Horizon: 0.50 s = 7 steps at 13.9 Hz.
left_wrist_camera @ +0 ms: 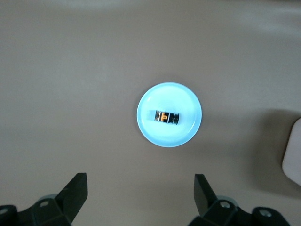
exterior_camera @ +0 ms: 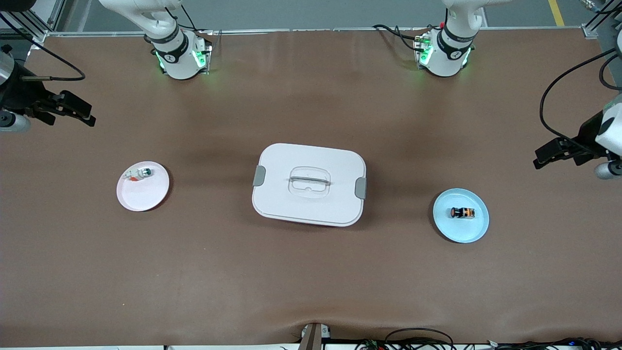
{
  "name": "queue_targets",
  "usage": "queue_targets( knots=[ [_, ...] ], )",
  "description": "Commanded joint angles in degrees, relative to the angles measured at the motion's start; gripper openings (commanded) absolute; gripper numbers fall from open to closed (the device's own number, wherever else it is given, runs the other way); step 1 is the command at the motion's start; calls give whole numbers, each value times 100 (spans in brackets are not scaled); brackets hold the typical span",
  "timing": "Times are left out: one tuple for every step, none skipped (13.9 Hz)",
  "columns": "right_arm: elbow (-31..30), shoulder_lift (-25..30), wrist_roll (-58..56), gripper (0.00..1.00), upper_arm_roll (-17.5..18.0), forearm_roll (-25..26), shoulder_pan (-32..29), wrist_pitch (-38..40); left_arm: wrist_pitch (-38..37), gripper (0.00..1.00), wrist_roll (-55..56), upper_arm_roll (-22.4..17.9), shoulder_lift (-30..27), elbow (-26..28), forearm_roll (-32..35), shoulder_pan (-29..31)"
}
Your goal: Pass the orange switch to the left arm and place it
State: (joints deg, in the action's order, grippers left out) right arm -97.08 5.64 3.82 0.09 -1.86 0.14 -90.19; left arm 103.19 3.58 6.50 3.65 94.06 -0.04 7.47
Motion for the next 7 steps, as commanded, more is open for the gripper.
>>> queue_targets(
  knots=[
    [-153,166,22,100,-9,80,30,-95,-176,100,-77,71,48,-406,-75,9],
    [-153,166,31,100,-9,80,30,-104,-202,100,-77,141,39,-459,-75,17],
    [-153,166,100,100,-9,80,30,-104,-246,100,-77,220,39,-529,-75,17],
    [-153,166,179,100,0,80,30,-104,-316,100,-60,238,39,-608,-75,9],
    [-153,166,189,100,0,80,30,-104,-369,100,80,273,48,-696,-84,9],
    [-153,166,189,100,0,80,30,-104,-431,100,333,351,48,-801,-75,9],
    [-153,166,189,100,0,80,39,-113,-466,100,458,387,48,-872,-66,0]
  ],
)
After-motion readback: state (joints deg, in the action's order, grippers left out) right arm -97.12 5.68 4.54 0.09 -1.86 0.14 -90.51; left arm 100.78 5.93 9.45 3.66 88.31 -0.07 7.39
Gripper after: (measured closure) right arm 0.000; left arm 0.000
